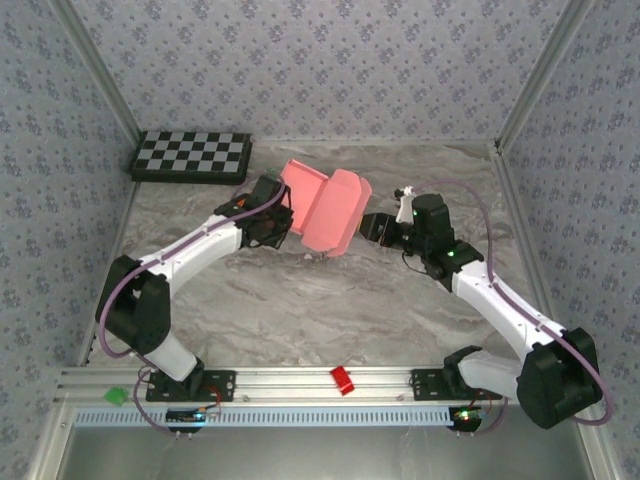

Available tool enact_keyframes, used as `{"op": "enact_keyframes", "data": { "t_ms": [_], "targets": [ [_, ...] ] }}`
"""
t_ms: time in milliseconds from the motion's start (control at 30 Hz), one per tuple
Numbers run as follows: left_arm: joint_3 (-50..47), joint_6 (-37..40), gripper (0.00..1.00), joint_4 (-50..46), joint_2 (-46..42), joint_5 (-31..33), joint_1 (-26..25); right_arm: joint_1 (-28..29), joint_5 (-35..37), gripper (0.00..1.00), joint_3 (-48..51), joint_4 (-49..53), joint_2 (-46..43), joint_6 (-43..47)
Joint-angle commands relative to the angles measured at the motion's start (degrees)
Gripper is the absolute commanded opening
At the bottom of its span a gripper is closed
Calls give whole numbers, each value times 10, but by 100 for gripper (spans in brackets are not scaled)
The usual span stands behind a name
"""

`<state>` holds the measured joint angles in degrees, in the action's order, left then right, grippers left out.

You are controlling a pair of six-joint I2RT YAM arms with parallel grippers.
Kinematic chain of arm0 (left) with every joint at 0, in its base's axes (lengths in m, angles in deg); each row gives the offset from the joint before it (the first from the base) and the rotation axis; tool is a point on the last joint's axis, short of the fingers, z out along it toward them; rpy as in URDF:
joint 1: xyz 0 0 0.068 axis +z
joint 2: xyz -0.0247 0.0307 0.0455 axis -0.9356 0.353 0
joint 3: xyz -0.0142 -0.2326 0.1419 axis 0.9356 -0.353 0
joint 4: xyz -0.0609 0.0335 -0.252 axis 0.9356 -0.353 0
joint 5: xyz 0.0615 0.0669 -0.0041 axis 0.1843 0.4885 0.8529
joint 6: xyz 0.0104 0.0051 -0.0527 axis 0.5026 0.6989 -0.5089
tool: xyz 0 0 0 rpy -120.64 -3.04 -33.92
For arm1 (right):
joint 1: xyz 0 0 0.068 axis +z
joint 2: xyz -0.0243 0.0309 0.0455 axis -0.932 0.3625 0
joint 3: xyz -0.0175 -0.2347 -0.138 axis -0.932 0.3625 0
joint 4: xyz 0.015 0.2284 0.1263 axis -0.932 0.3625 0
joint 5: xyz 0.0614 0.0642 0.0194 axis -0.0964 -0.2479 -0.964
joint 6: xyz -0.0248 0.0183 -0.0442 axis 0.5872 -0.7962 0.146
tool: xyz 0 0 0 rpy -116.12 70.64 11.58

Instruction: Fold the paper box

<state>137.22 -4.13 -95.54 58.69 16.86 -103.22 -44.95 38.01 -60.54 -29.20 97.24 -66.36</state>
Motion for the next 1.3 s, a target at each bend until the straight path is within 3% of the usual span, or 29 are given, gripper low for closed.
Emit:
{"op": "enact_keyframes", "data": {
  "t_ms": [0,433,700,867,1100,1267],
  "targets": [
    [-9,-39,0,-16,-15,16,-3,4,25,50,9,-4,-22,-7],
    [-9,-42,0,-19,-12,17,-3,10,8,52,21,-25,-17,-7],
    [-11,-46,0,-19,-11,15,-3,13,-30,49,26,-70,17,-30],
    [-9,-49,0,-18,-7,7,-3,18,-27,39,25,-76,30,-35],
    [-9,-57,0,-14,2,-5,-4,20,-13,17,13,-63,43,-40],
    [-13,-68,0,-18,9,-17,-6,24,3,9,1,-42,48,-40]
  ]
}}
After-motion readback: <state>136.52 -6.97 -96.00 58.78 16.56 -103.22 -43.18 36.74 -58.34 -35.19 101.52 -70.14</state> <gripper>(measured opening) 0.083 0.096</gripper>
